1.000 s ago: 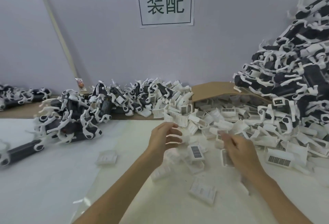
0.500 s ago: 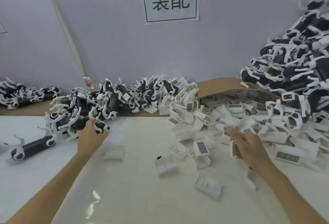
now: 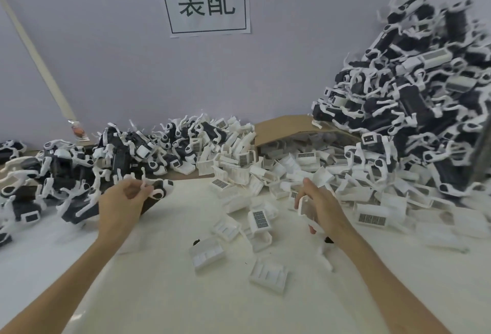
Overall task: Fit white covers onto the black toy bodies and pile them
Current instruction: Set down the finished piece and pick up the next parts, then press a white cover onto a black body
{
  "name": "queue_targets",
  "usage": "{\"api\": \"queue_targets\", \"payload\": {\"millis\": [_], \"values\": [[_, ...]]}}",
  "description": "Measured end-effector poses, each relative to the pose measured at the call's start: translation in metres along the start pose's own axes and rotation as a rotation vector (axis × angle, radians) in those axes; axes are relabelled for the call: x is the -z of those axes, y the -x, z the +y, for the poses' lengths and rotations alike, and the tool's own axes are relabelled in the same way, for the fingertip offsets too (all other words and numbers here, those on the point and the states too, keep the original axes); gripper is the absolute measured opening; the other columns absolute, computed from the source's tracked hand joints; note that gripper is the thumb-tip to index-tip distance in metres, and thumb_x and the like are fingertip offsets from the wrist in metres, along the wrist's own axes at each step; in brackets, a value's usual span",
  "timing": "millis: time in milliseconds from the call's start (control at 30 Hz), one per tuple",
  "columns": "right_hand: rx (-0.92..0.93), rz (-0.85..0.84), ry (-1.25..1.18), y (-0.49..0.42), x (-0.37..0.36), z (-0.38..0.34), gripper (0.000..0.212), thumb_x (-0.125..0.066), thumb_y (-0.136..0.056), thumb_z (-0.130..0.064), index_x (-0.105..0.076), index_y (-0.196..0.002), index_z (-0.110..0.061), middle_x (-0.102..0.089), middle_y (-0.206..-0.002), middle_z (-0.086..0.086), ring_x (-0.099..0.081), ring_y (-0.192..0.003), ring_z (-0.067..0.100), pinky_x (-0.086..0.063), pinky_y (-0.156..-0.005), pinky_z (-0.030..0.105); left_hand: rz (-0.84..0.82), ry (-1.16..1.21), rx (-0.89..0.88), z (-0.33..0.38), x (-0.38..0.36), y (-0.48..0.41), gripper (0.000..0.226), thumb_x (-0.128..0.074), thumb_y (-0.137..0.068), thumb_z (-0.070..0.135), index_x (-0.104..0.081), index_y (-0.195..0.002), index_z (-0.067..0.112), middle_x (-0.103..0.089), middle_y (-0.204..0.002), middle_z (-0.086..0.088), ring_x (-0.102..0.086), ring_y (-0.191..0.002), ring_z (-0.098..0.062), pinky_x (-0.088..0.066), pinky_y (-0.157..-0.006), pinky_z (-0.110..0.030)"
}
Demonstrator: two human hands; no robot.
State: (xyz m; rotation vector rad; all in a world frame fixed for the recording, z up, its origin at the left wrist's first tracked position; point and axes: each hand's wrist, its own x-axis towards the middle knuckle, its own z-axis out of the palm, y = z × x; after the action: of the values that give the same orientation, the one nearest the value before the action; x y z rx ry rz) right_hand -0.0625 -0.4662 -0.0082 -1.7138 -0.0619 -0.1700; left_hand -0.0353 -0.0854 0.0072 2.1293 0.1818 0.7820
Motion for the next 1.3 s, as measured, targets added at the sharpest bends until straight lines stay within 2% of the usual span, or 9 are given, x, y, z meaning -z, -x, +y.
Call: {"api": "queue_targets", "payload": {"millis": [167, 267, 367, 433, 700, 800, 867, 1133, 1300], "values": [[0.002, -0.071, -0.170, 0.002, 0.003, -0.007, 0.044, -0.054, -0.084, -0.046, -0.068, -0.066, -0.009, -0.058, -0.062, 0.009, -0.053, -0.046, 0.023, -0.042, -0.043, 0.026, -0.115, 0.403, 0.057, 0.062, -0.035, 0.020, 0.019, -0.071, -0.093, 0.027, -0.069, -0.084, 0.010, -0.072, -0.081, -0.005, -0.065, -0.075, -0.013, -0.050, -0.072, -0.027], [-0.044, -0.051, -0.242, -0.001, 0.003, -0.006, 0.032, -0.067, -0.087, -0.035, -0.070, -0.084, -0.003, -0.060, -0.070, 0.011, -0.055, -0.051, 0.025, -0.045, -0.048, 0.031, -0.249, 0.845, 0.333, 0.090, -0.053, 0.039, 0.019, -0.063, -0.095, 0.028, -0.066, -0.090, 0.010, -0.074, -0.089, -0.003, -0.069, -0.091, -0.017, -0.052, -0.081, -0.029], [-0.071, 0.054, -0.129, -0.006, 0.004, 0.000, 0.039, -0.064, -0.093, -0.040, -0.072, -0.101, -0.003, -0.069, -0.085, 0.008, -0.063, -0.074, 0.022, -0.048, -0.075, 0.033, -0.464, 1.234, 0.552, 0.105, -0.068, 0.063, 0.030, -0.055, -0.096, 0.040, -0.070, -0.104, 0.016, -0.075, -0.104, 0.000, -0.071, -0.100, -0.016, -0.052, -0.085, -0.033], [-0.045, 0.104, -0.029, -0.006, 0.004, 0.003, 0.053, -0.062, -0.089, -0.052, -0.073, -0.102, -0.002, -0.070, -0.087, 0.008, -0.062, -0.082, 0.015, -0.044, -0.079, 0.028, -0.567, 1.252, 0.580, 0.110, -0.075, 0.077, 0.035, -0.053, -0.090, 0.050, -0.074, -0.109, 0.029, -0.076, -0.110, 0.007, -0.074, -0.092, -0.010, -0.053, -0.081, -0.032], [-0.053, 0.229, -0.036, -0.008, 0.010, 0.001, 0.073, -0.060, -0.086, -0.063, -0.060, -0.088, 0.011, -0.036, -0.050, -0.002, -0.031, -0.040, 0.007, -0.030, -0.039, 0.019, -0.680, 1.203, 0.560, 0.108, -0.080, 0.094, 0.042, -0.055, -0.086, 0.053, -0.079, -0.109, 0.027, -0.070, -0.129, 0.002, -0.067, -0.118, -0.017, -0.050, -0.100, -0.038], [-0.062, 0.251, -0.002, -0.010, 0.009, 0.002, 0.060, -0.059, -0.092, -0.056, -0.072, -0.095, 0.003, -0.068, -0.083, 0.020, -0.051, -0.044, 0.009, -0.045, -0.042, 0.021, -0.600, 1.183, 0.586, 0.105, -0.084, 0.096, 0.058, -0.062, -0.084, 0.050, -0.069, -0.123, 0.007, -0.070, -0.127, -0.008, -0.070, -0.112, -0.021, -0.059, -0.082, -0.031], [-0.073, 0.254, -0.041, -0.010, 0.007, 0.001, 0.044, -0.061, -0.092, -0.054, -0.077, -0.086, -0.013, -0.075, -0.086, 0.003, -0.061, -0.049, 0.006, -0.049, -0.043, 0.021, -0.573, 1.190, 0.606, 0.105, -0.087, 0.099, 0.073, -0.067, -0.081, 0.048, -0.059, -0.130, -0.006, -0.072, -0.122, -0.013, -0.071, -0.108, -0.024, -0.060, -0.075, -0.028], [-0.063, 0.138, -0.174, -0.001, 0.007, -0.004, 0.028, -0.063, -0.095, -0.039, -0.072, -0.092, -0.012, -0.072, -0.075, 0.006, -0.072, -0.062, 0.024, -0.055, -0.049, 0.028, -0.618, 1.212, 0.542, 0.102, -0.094, 0.107, 0.067, -0.069, -0.083, 0.044, -0.059, -0.126, -0.006, -0.073, -0.092, -0.008, -0.073, -0.087, -0.020, -0.060, -0.073, -0.030], [0.075, 0.133, 0.010, -0.002, 0.003, 0.001, 0.013, -0.071, -0.091, -0.029, -0.076, -0.083, -0.021, -0.065, -0.074, 0.005, -0.054, -0.063, 0.005, -0.043, -0.058, 0.016, -0.628, 1.233, 0.553, 0.099, -0.097, 0.108, 0.055, -0.069, -0.082, 0.043, -0.063, -0.115, -0.001, -0.072, -0.084, -0.006, -0.073, -0.083, -0.020, -0.060, -0.073, -0.030]]}}
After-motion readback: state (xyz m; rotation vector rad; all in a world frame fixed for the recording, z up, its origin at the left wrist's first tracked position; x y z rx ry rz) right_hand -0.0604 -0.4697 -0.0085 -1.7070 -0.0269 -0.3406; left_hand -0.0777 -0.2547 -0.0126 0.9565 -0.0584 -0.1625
